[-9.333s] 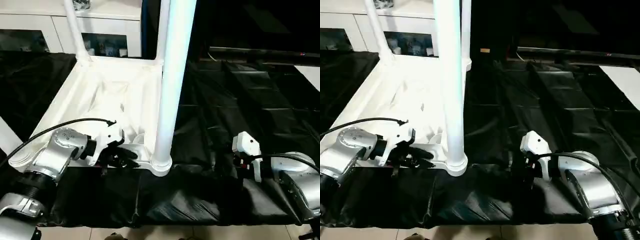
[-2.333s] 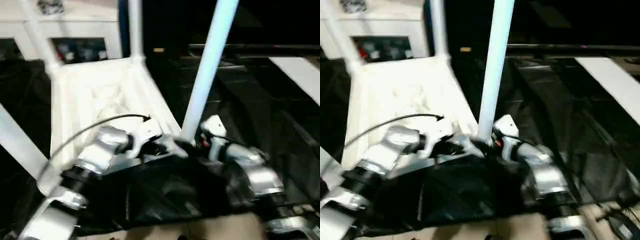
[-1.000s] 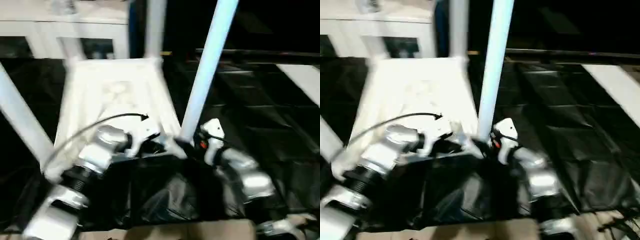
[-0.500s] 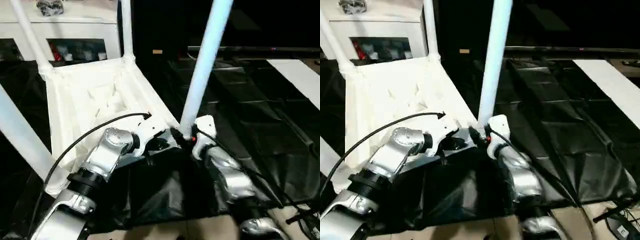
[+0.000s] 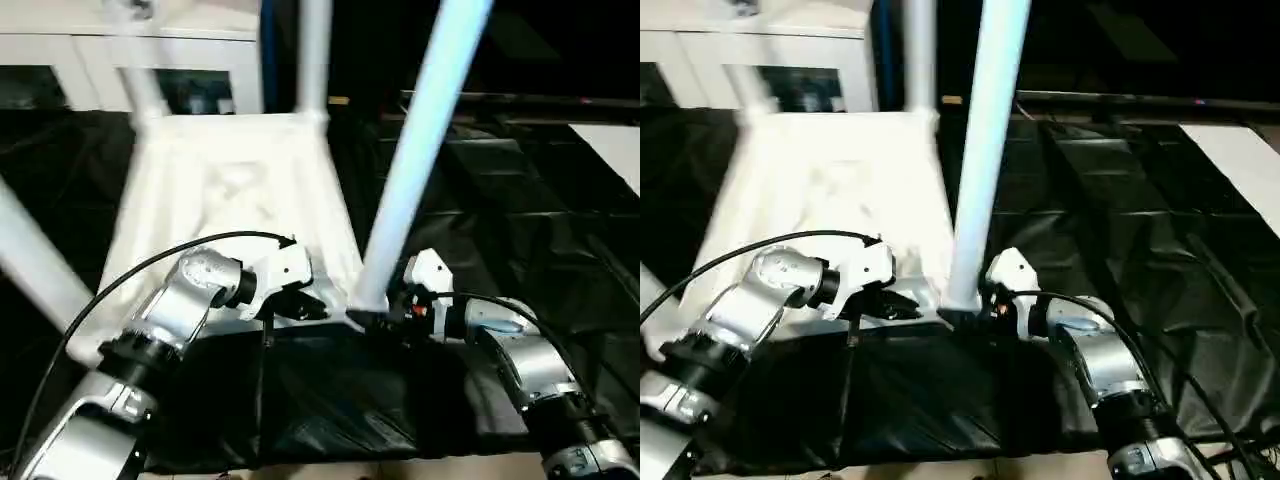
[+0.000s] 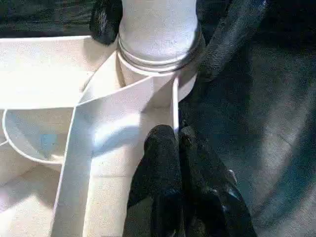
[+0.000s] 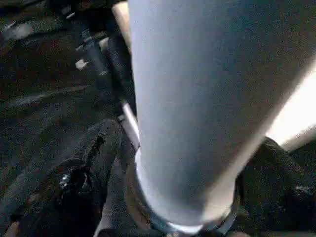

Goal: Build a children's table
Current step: Rotate leg to tighten

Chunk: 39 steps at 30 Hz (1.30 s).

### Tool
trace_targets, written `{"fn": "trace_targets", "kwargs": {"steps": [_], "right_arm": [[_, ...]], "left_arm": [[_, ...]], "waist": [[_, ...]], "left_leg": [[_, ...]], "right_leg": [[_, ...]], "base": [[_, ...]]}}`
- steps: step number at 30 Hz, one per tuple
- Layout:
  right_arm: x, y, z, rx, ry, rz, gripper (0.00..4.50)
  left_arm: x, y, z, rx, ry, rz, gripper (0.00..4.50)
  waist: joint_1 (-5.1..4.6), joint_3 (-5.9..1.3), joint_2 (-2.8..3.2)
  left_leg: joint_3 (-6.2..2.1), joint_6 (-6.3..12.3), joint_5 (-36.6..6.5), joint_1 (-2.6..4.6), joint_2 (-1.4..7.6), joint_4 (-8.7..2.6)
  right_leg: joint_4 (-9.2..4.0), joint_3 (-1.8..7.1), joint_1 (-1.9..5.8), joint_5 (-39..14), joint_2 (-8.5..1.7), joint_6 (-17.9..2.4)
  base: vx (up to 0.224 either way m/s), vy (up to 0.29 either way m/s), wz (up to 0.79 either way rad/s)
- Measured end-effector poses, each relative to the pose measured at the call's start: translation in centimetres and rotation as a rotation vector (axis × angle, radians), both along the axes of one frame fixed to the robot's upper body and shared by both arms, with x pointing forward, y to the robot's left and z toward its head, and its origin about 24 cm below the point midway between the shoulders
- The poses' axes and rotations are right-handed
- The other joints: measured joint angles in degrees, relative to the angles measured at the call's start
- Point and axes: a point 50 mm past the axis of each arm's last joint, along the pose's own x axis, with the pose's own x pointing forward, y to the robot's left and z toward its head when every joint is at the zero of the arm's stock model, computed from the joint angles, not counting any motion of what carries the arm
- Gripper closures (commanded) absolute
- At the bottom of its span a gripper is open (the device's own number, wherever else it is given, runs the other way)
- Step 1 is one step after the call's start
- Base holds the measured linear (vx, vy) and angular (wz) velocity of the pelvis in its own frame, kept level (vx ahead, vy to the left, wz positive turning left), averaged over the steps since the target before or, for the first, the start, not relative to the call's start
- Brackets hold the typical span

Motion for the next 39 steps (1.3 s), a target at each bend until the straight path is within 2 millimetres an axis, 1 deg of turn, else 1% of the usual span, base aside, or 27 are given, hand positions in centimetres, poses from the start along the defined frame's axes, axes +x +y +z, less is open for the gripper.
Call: {"fn": "trace_targets", "kwargs": {"steps": [3, 4, 5, 7, 9, 10, 11, 17, 18, 20, 23, 25, 27, 30, 32, 33, 35, 37, 38, 39], "right_arm": [[0.4, 0.0, 0.3, -0.017, 0.016, 0.059, 1.22], [0.5, 0.0, 0.4, -0.024, 0.021, 0.073, 1.36], [0.5, 0.0, 0.4, -0.027, 0.025, 0.085, 1.36], [0.6, 0.1, 0.5, -0.036, 0.031, 0.106, 1.63], [0.7, 0.1, 0.6, -0.041, 0.039, 0.117, 1.78], [0.7, 0.1, 0.6, -0.042, 0.047, 0.124, 1.78], [0.7, 0.1, 0.6, -0.042, 0.052, 0.129, 1.95], [1.0, 0.2, 1.0, -0.028, 0.048, 0.144, 2.08], [1.0, 0.3, 0.9, -0.017, 0.055, 0.139, 2.33], [0.9, 0.4, 0.8, 0.003, 0.062, 0.123, 2.38], [0.7, 0.8, 0.2, 0.067, 0.055, 0.023, 2.48], [0.8, 1.2, -0.4, 0.108, 0.036, -0.121, 2.5], [1.0, 1.6, -0.9, 0.138, 0.01, -0.266, 2.51], [1.2, 1.9, -1.5, 0.166, -0.006, -0.472, 2.54], [1.4, 2.4, -1.8, 0.184, -0.01, -0.594, 2.54], [1.5, 2.7, -1.9, 0.183, -0.012, -0.653, 2.54], [1.8, 3.3, -2.0, 0.18, -0.014, -0.716, 2.54], [2.2, 4.3, -2.0, 0.167, -0.026, -0.777, 2.54], [2.3, 4.6, -2.0, 0.157, -0.034, -0.787, 2.54], [2.4, 4.8, -2.0, 0.146, -0.047, -0.785, 2.54]], "left_arm": [[0.1, 0.3, 0.2, 0.017, 0.005, -0.029, 4.5], [0.2, 0.3, 0.3, 0.021, 0.006, -0.037, 4.5], [0.2, 0.4, 0.3, 0.022, 0.006, -0.043, 4.5], [0.2, 0.6, 0.2, 0.025, 0.011, -0.049, 4.5], [0.3, 0.6, 0.2, 0.026, 0.016, -0.055, 4.5], [0.4, 0.6, 0.2, 0.027, 0.02, -0.059, 4.5], [0.4, 0.6, 0.2, 0.028, 0.02, -0.063, 4.5], [0.6, 0.7, 0.1, 0.027, 0.036, -0.057, 4.5], [0.6, 0.7, 0.1, 0.026, 0.037, -0.055, 4.5], [0.6, 0.7, 0.1, 0.025, 0.041, -0.047, 4.5], [0.7, 0.6, 0.0, 0.014, 0.047, 0.003, 4.5], [0.9, 0.4, -0.2, 0.004, 0.024, 0.084, 4.5], [1.0, -0.2, -0.6, -0.003, 0.002, 0.153, 4.5], [0.9, -1.5, -1.1, -0.037, -0.007, 0.248, 4.5], [0.9, -2.3, -1.4, -0.047, -0.015, 0.299, 4.5], [0.9, -2.6, -1.5, -0.046, -0.016, 0.321, 4.5], [1.0, -3.0, -1.5, -0.044, -0.02, 0.347, 4.5], [1.0, -3.0, -1.6, -0.034, -0.032, 0.38, 4.5], [1.1, -3.0, -1.6, -0.028, -0.038, 0.387, 4.5], [1.1, -3.0, -1.6, -0.025, -0.043, 0.394, 4.5]], "waist": [[0.14, 0.06, -0.12], [0.19, 0.07, -0.15], [0.25, 0.07, -0.15], [0.33, 0.07, -0.15], [0.48, 0.08, -0.15], [0.59, 0.08, -0.15], [0.63, 0.08, -0.13], [0.76, 0.06, -0.08], [0.78, 0.06, -0.08], [0.83, 0.03, 0.0], [0.73, -0.01, -0.03], [0.36, -0.06, -0.04], [-0.15, -0.07, -0.05], [-1.21, -0.11, -0.12], [-1.5, -0.17, -0.21], [-1.56, -0.19, -0.15], [-1.61, -0.2, 0.02], [-2.42, -0.16, 0.31], [-2.89, -0.03, 0.53], [-3.25, 0.12, 0.8]], "left_leg": [[0.07, 0.0, 0.01, -0.03, 0.0, 0.13], [0.07, 0.0, 0.01, -0.02, 0.01, 0.13], [0.07, 0.0, 0.01, -0.02, 0.01, 0.13], [0.07, -0.01, 0.02, -0.03, 0.01, 0.15], [0.07, -0.02, 0.02, -0.04, 0.01, 0.2], [0.07, -0.02, 0.02, -0.04, 0.01, 0.2], [0.06, -0.02, 0.02, -0.04, 0.02, 0.2], [0.06, -0.03, 0.02, -0.04, 0.02, 0.21], [0.06, -0.03, 0.02, -0.03, 0.02, 0.21], [0.04, -0.03, 0.02, -0.02, 0.02, 0.21], [0.01, -0.04, 0.02, 0.04, 0.02, 0.22], [0.0, -0.05, 0.03, 0.1, 0.01, 0.22], [-0.06, -0.08, 0.04, 0.18, -0.02, 0.23], [-0.24, -0.08, 0.04, 0.32, -0.05, 0.23], [-0.35, -0.08, 0.04, 0.41, -0.05, 0.23], [-0.47, -0.08, 0.03, 0.42, -0.05, 0.19], [-0.77, -0.08, 0.03, 0.54, -0.06, 0.1], [-1.23, -0.06, 0.02, 0.69, -0.23, 0.1], [-1.47, -0.05, 0.02, 0.71, -0.27, 0.07], [-1.75, -0.04, 0.01, 0.79, -0.25, 0.07]], "right_leg": [[0.19, 0.16, -0.02, 0.0, -0.01, 0.0], [0.23, 0.16, -0.01, -0.01, -0.01, 0.01], [0.25, 0.17, -0.01, -0.01, -0.01, 0.01], [0.42, 0.19, -0.02, -0.03, -0.02, 0.05], [0.62, 0.21, -0.02, -0.13, -0.03, 0.15], [0.66, 0.21, -0.02, -0.14, -0.03, 0.15], [0.68, 0.21, -0.02, -0.15, -0.03, 0.15], [0.74, 0.23, 0.04, -0.14, -0.03, 0.14], [0.75, 0.23, 0.04, -0.14, -0.03, 0.14], [0.76, 0.23, 0.04, -0.14, -0.02, 0.14], [0.82, 0.23, 0.08, -0.13, -0.01, 0.13], [0.81, 0.25, 0.13, -0.2, -0.01, 0.25], [0.75, 0.24, 0.14, -0.26, -0.02, 0.35], [0.44, 0.18, 0.19, -0.29, -0.04, 0.41], [0.27, 0.01, 0.24, -0.3, -0.03, 0.42], [-0.16, -0.29, 0.37, -0.3, -0.03, 0.42], [-0.6, -0.54, 0.44, -0.3, -0.03, 0.42], [-1.29, -0.89, 0.68, -0.3, -0.02, 0.42], [-1.67, -1.17, 0.85, -0.3, -0.03, 0.42], [-2.26, -1.67, 1.21, -0.3, -0.06, 0.42]], "base": [[0.0, 0.0, 0.0], [0.0, 0.0, 0.0], [0.0, 0.0, 0.0], [0.0, 0.0, 0.0], [0.0, 0.0, 0.0], [0.0, 0.0, 0.0], [0.0, 0.0, 0.0], [0.0, 0.0, 0.0], [0.0, 0.0, 0.0], [0.0, 0.0, 0.0], [0.0, 0.0, 0.0], [0.0, 0.0, 0.0], [0.0, 0.0, 0.0], [0.0, 0.0, 0.0], [0.0, 0.0, 0.0], [0.0, 0.0, 0.0], [0.0, 0.0, 0.0], [0.0, 0.0, 0.0], [0.0, 0.0, 0.0], [0.0, 0.0, 0.0]]}}
